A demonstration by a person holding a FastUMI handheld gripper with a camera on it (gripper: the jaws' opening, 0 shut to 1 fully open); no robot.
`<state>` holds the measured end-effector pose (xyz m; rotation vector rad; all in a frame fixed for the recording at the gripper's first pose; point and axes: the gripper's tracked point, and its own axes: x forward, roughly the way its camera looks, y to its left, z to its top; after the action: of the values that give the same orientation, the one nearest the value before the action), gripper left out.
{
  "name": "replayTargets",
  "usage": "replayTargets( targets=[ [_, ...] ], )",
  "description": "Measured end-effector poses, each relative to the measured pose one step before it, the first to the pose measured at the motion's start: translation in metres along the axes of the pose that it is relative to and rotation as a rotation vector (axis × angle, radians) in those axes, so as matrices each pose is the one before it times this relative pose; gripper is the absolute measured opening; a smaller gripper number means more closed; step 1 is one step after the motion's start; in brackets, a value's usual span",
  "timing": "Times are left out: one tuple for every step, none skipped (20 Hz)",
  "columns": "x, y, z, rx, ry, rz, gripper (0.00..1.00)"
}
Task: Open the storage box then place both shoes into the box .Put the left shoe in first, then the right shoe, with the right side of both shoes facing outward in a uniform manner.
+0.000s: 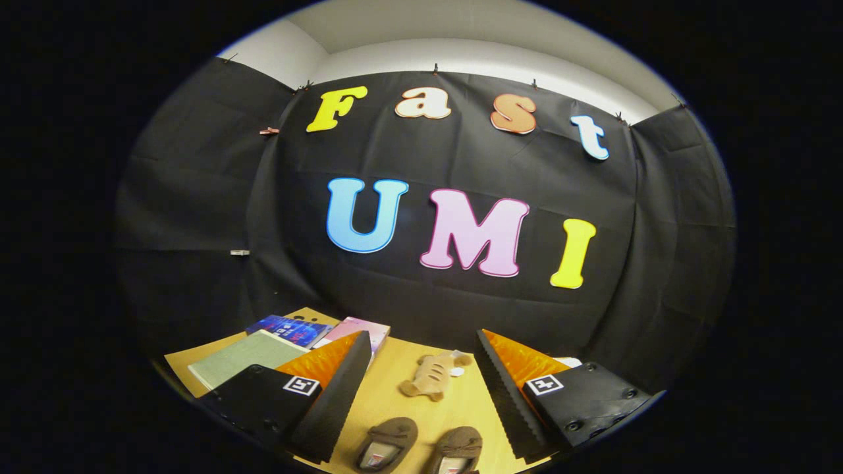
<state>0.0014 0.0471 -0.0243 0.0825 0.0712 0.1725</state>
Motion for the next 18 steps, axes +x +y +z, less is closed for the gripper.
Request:
replayTargets(
  targets=[
    [0.00267,0.01316,-0.01051,0.01438,0.02821,0.05563,0.97],
    [0.00178,0.00888,-0.00672,0.01561,0.02012,0.04139,0.97],
    [0.00174,0.01063,-0.00812,0.02691,0.02737,0.05434,0.97],
    [0.00237,0.00954,-0.00788,0.03165,0.02547,0.04836,0.97],
    [0.00405,0.00963,-0.00758,0.03688,0.02899,0.05011,0.98],
    [0.00394,0.00712,-0.00728,0.03388,0.02447,0.03998,0.98],
    [0.00371,0.00771,-0.00945,0.03622,0.01893,0.03567,0.98],
    [0.0043,0.00611,-0.00843,0.04109,0.02163,0.03468,0.98],
    [0.00508,0.00457,-0.01,0.04471,0.02523,0.03234,0.98],
    [0.00593,0.00267,-0.00842,0.04126,0.02235,0.02626,0.99],
    [0.00594,0.00051,-0.00803,0.03877,0.0198,0.02306,0.99],
    [0.00449,-0.00025,-0.00943,0.03487,0.02386,0.02432,0.98],
    [0.00559,-0.0019,-0.01089,0.03033,0.02983,0.01437,0.98],
    [0.00612,-0.00495,-0.01045,0.03261,0.03478,0.01049,0.98],
    [0.00605,-0.00647,-0.01173,0.03947,0.03964,0.00962,0.98],
    [0.00575,-0.00538,-0.01052,0.04539,0.0347,0.01561,0.98],
    [0.00605,-0.00359,-0.00774,0.04854,0.02821,0.01796,0.98],
    [0.006,-0.00215,-0.00616,0.05039,0.02298,0.02624,0.98]
  ],
)
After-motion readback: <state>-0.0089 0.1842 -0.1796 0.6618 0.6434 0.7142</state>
